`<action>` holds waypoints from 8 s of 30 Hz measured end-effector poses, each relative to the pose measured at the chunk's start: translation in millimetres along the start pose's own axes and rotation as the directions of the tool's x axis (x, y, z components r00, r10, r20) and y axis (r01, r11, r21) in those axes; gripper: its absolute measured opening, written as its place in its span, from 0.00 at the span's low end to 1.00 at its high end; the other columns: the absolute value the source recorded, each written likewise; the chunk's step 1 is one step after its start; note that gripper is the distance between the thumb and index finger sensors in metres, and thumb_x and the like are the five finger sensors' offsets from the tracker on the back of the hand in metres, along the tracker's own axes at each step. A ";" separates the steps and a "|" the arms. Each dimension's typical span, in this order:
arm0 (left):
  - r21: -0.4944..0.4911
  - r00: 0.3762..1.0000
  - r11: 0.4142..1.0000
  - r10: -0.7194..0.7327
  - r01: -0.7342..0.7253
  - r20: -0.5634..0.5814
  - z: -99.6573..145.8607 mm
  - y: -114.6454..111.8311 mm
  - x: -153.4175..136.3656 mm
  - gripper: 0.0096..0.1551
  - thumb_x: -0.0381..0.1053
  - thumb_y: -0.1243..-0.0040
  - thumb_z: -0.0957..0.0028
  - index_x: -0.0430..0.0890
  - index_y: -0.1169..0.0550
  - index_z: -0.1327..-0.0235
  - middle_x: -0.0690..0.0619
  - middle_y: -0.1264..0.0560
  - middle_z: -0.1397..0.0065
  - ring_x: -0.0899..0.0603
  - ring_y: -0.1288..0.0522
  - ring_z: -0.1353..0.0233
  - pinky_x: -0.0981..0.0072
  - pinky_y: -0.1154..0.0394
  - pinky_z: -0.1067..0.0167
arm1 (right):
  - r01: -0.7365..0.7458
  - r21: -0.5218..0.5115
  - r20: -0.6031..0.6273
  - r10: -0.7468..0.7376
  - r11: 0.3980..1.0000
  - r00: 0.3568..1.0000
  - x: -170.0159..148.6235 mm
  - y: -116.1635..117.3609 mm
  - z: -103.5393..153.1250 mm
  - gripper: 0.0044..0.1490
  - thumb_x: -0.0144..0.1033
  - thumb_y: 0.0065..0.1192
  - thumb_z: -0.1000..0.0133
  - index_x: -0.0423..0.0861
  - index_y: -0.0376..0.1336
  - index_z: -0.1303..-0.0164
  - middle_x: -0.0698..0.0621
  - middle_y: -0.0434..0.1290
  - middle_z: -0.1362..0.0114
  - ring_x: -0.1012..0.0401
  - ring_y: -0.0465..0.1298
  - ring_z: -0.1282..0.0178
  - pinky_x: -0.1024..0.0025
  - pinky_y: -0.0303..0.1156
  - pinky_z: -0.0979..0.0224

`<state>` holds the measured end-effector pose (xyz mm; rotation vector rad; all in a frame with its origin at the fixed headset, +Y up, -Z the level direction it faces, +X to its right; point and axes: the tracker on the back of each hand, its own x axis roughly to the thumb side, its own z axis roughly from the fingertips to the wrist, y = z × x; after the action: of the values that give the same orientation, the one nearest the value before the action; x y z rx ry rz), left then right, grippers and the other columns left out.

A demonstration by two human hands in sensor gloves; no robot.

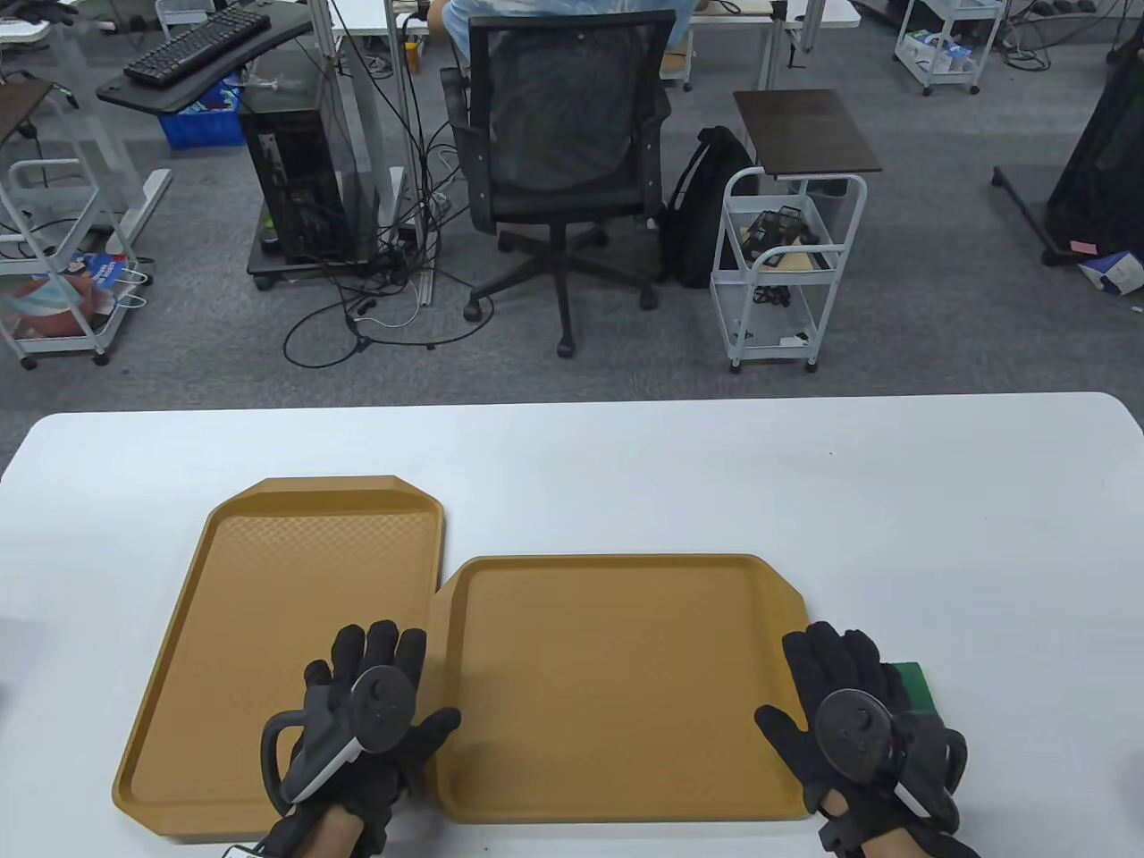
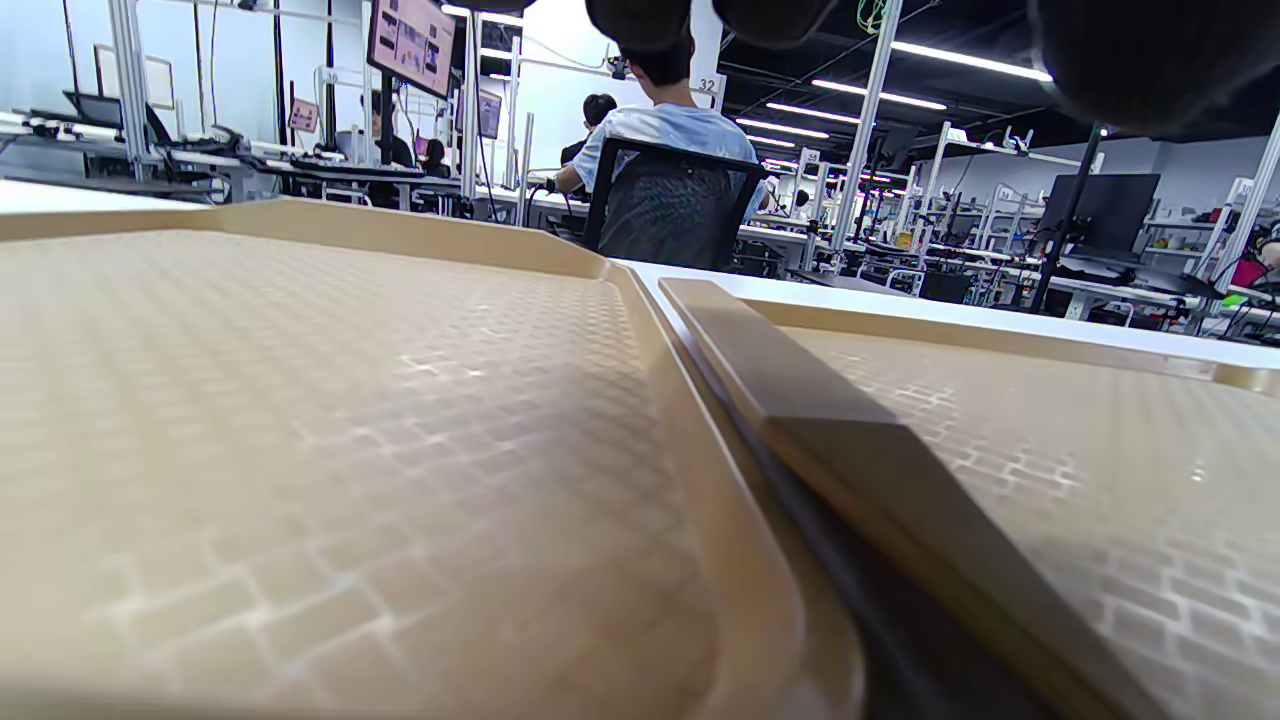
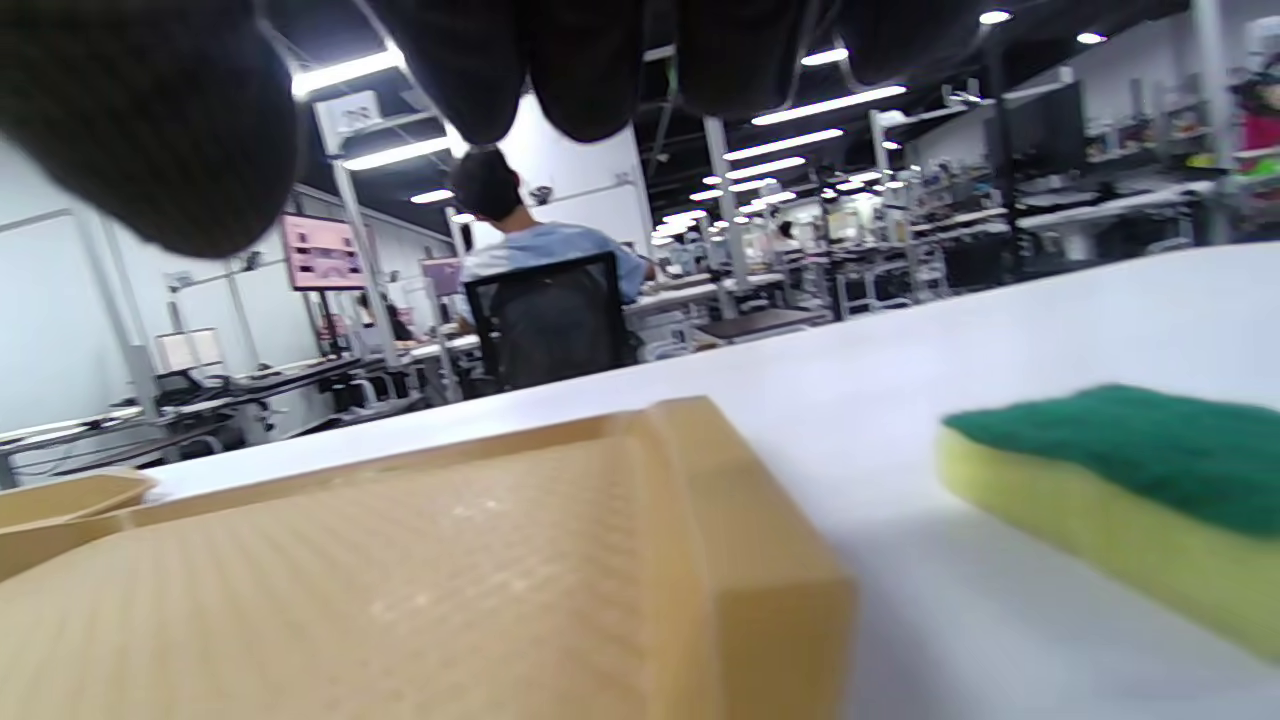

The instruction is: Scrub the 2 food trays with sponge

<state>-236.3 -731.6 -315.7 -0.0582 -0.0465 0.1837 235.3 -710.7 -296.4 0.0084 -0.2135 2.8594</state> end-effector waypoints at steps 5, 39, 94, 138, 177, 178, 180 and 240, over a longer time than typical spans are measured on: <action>0.006 1.000 1.000 -0.013 0.013 -0.008 0.0 1.2 -1.8 0.55 0.78 0.45 0.59 0.59 0.44 0.17 0.51 0.51 0.13 0.31 0.54 0.13 0.28 0.52 0.24 | 0.019 0.059 -0.173 -0.009 0.998 0.985 -31.6 8.5 -9.3 0.51 0.61 0.71 0.52 0.54 0.55 0.20 0.48 0.53 0.13 0.40 0.55 0.15 0.34 0.55 0.17; -0.148 0.969 0.979 0.102 -0.137 -0.226 -17.0 -21.9 -12.3 0.47 0.70 0.35 0.58 0.50 0.28 0.25 0.51 0.15 0.47 0.41 0.17 0.51 0.44 0.25 0.40 | 0.036 0.176 -0.143 -0.011 0.984 0.990 7.1 25.1 -6.2 0.43 0.52 0.77 0.51 0.50 0.63 0.27 0.44 0.61 0.18 0.45 0.75 0.36 0.50 0.74 0.33; -0.232 0.943 0.933 0.215 -0.276 -0.255 -24.7 -31.7 -15.9 0.44 0.63 0.33 0.55 0.50 0.30 0.25 0.51 0.16 0.51 0.41 0.18 0.53 0.45 0.26 0.41 | -0.354 0.276 -0.197 0.413 0.894 0.889 60.5 79.8 -117.0 0.33 0.42 0.75 0.49 0.51 0.69 0.32 0.46 0.66 0.20 0.45 0.74 0.34 0.50 0.74 0.31; -0.246 0.939 0.923 0.233 -0.296 -0.254 -26.8 -32.3 -19.4 0.43 0.63 0.33 0.56 0.51 0.29 0.26 0.51 0.16 0.52 0.41 0.17 0.54 0.45 0.25 0.41 | 0.148 0.327 -0.009 -0.154 0.933 0.988 227.1 147.8 -170.0 0.37 0.44 0.75 0.49 0.49 0.66 0.28 0.43 0.60 0.18 0.47 0.74 0.38 0.52 0.76 0.35; -0.257 0.942 0.921 0.231 -0.293 -0.245 -27.8 -32.9 -22.2 0.43 0.63 0.34 0.56 0.51 0.30 0.26 0.52 0.15 0.54 0.42 0.17 0.55 0.46 0.25 0.42 | 0.017 0.575 0.208 -0.167 0.818 0.964 283.7 150.3 -58.5 0.49 0.50 0.75 0.49 0.45 0.56 0.21 0.39 0.57 0.19 0.50 0.74 0.44 0.54 0.75 0.41; -0.257 0.942 0.921 0.231 -0.293 -0.245 -27.7 -33.0 -22.2 0.43 0.63 0.34 0.56 0.52 0.30 0.26 0.53 0.15 0.53 0.42 0.17 0.55 0.47 0.25 0.42 | 0.015 0.578 0.214 -0.170 0.816 0.962 283.6 149.9 -53.6 0.49 0.50 0.75 0.49 0.45 0.56 0.21 0.39 0.57 0.19 0.50 0.74 0.44 0.54 0.75 0.40; -0.257 0.942 0.921 0.231 -0.292 -0.245 -27.8 -33.0 -22.3 0.43 0.63 0.34 0.56 0.52 0.30 0.26 0.52 0.15 0.53 0.42 0.17 0.55 0.46 0.25 0.42 | 0.008 0.587 0.222 -0.171 0.809 0.960 283.6 148.6 -46.7 0.49 0.50 0.75 0.49 0.46 0.56 0.21 0.39 0.56 0.19 0.50 0.74 0.44 0.53 0.75 0.40; -0.257 0.943 0.923 0.223 -0.285 -0.246 -27.7 -34.6 -21.9 0.43 0.63 0.34 0.56 0.51 0.30 0.25 0.52 0.15 0.53 0.42 0.17 0.55 0.46 0.25 0.42 | -0.142 0.457 0.062 0.128 0.878 0.990 59.3 71.5 -29.2 0.46 0.44 0.74 0.49 0.47 0.56 0.22 0.41 0.58 0.17 0.44 0.76 0.35 0.48 0.76 0.34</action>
<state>-250.1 -771.1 -342.1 -0.3782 0.1500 0.4315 159.2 -758.4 -334.1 0.1350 0.4839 2.9753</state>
